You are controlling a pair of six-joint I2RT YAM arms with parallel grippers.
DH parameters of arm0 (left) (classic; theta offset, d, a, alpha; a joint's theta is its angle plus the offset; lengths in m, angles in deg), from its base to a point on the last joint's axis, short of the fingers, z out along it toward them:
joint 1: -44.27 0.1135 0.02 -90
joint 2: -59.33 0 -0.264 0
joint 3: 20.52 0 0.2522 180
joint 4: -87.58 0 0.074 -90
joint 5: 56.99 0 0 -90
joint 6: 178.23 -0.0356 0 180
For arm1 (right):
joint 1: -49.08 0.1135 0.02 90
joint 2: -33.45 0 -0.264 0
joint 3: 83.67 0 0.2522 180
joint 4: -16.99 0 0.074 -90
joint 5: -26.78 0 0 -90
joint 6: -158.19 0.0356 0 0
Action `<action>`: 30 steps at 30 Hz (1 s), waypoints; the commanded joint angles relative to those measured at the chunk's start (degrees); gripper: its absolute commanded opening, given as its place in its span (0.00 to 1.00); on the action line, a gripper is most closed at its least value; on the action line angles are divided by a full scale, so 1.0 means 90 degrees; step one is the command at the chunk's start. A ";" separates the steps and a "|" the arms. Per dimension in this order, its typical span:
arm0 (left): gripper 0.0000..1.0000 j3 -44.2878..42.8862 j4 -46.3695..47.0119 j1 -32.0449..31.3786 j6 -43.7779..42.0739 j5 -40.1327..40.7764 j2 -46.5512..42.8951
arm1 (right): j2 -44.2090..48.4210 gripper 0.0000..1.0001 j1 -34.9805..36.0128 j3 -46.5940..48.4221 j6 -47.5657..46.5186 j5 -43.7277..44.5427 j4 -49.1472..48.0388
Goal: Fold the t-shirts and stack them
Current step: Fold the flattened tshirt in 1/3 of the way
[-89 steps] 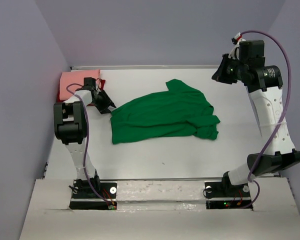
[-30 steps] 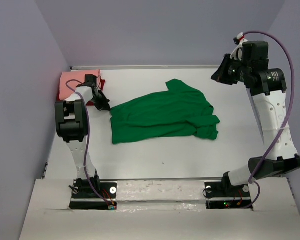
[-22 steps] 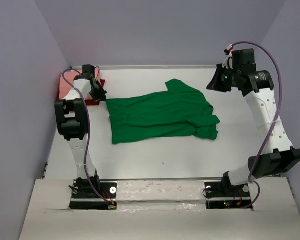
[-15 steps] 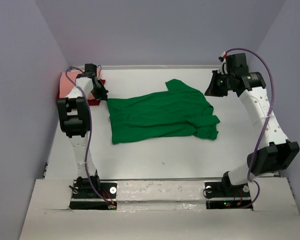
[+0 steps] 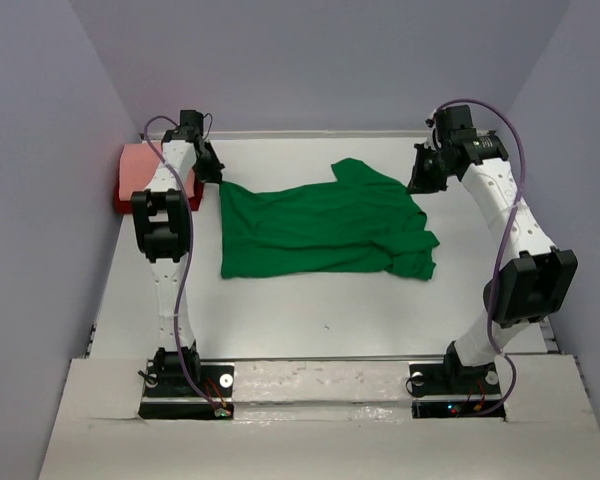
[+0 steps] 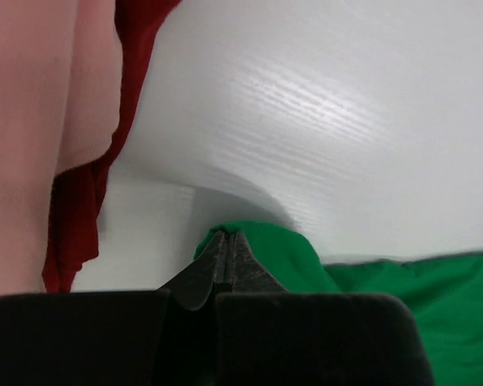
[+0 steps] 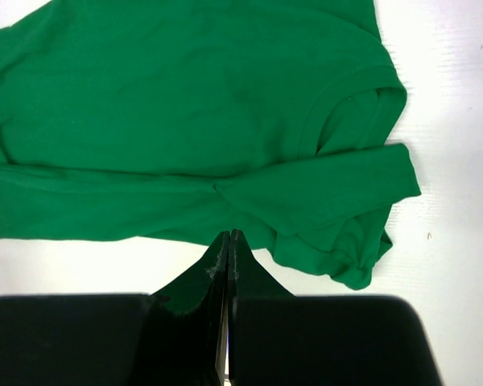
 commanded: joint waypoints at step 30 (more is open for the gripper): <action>0.99 -0.1270 -0.0292 0.0195 0.0147 0.0901 -0.0128 | -0.0102 0.48 -0.0016 0.0028 0.0289 0.0634 0.0106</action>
